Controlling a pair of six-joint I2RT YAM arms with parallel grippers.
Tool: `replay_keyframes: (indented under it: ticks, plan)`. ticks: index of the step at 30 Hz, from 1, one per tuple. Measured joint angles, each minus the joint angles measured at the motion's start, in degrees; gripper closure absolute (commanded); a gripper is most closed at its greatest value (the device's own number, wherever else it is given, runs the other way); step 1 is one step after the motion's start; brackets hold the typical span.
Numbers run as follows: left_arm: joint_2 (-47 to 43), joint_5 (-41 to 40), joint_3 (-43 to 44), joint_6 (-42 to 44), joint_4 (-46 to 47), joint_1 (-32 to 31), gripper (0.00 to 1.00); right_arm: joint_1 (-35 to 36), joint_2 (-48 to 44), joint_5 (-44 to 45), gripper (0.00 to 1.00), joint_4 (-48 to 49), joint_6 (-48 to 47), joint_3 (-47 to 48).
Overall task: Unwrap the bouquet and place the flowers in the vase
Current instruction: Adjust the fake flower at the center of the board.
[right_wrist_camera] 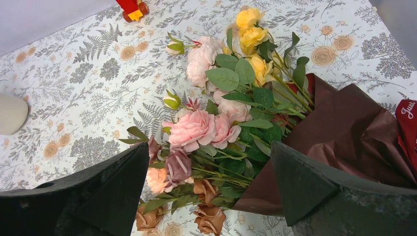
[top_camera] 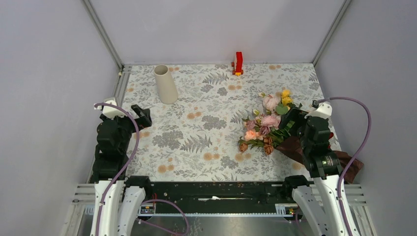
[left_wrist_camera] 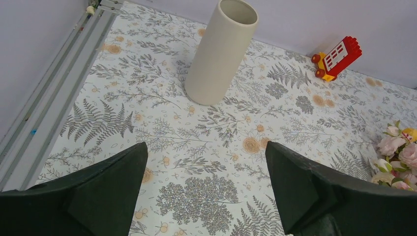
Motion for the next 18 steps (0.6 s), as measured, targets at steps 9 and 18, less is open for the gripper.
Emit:
replay_keyframes:
  ticks: [9,18]
  plan:
    - [-0.7,-1.5,0.0,-0.4,-0.2,0.0,0.01,0.0,-0.4,0.0,0.0,0.0,0.2,0.0]
    - [-0.7,-3.3,0.0,-1.3,-0.4,0.0,0.01,0.0,1.6,0.7,0.01,-2.7,1.8,0.2]
